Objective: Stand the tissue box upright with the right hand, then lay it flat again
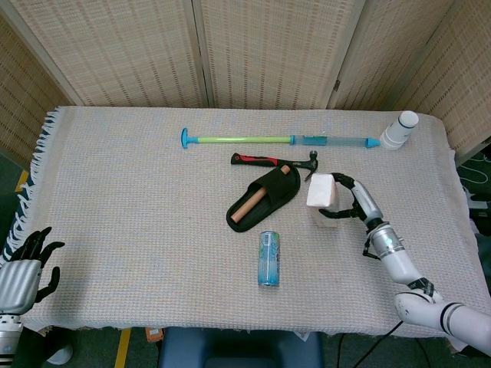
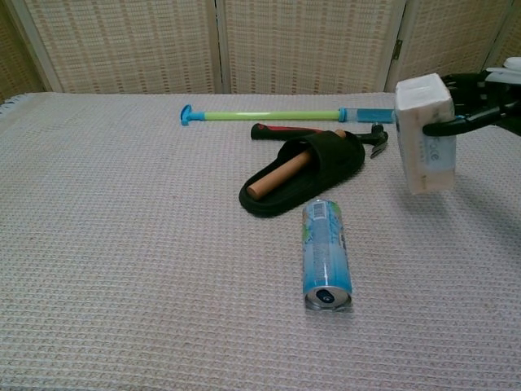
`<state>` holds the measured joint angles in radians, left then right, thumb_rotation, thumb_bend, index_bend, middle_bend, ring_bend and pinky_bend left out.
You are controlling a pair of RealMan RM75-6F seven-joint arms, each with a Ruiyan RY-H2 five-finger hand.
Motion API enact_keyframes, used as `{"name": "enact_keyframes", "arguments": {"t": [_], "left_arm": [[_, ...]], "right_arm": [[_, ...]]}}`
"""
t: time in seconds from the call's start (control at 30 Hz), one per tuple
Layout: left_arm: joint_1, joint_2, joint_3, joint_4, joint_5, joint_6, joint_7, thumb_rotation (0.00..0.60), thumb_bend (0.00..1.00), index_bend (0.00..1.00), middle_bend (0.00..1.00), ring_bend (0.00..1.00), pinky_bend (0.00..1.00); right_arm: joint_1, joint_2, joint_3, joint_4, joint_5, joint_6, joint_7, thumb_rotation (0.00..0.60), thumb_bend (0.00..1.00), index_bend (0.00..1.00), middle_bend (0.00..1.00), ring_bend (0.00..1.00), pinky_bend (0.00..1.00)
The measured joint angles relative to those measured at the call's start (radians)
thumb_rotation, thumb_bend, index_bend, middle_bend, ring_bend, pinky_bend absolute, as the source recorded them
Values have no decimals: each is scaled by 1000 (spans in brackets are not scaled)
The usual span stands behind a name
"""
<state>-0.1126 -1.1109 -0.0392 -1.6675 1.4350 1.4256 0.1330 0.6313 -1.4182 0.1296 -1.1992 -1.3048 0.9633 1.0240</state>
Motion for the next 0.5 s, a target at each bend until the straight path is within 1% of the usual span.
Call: {"name": "enact_keyframes", "arguments": {"t": [0.03,0.1,0.13,0.23,0.33,0.43,0.5], "left_arm": [[0,0,0,0,0,0,0,600,531,251,0,0,201],[0,0,0,1,-2,-1,1,600,531,250,0,0,200],[0,-1,0,1,-3,-2,1,600,531,251,0,0,200],[-2,-2,0,3,-6,-8,2,600,531,251,0,0,201],[-3,-2,-1,5,-8,-9,0,600,531,251,0,0,200],[-3,-2,-2,7,-12,-10,-1,600,531,251,0,0,200],[-4,-3,-3,9,-15,-14,0,600,531,251,0,0,200]], "right_arm": [[-12,-12,-9,54,-64,27,116,600,125,436,367,332,0],[-28,-35,-24,152,-157,71,266,600,125,436,367,332,0],[-37,-53,-35,222,-209,99,345,600,125,436,367,332,0],[-56,-103,-66,395,-304,163,487,600,128,436,367,332,0],[-69,-161,-97,535,-358,208,581,600,130,435,367,332,0],[-79,-218,-122,640,-379,234,639,600,136,436,370,332,0],[-84,-248,-134,688,-384,245,667,600,140,436,371,332,0]]}}
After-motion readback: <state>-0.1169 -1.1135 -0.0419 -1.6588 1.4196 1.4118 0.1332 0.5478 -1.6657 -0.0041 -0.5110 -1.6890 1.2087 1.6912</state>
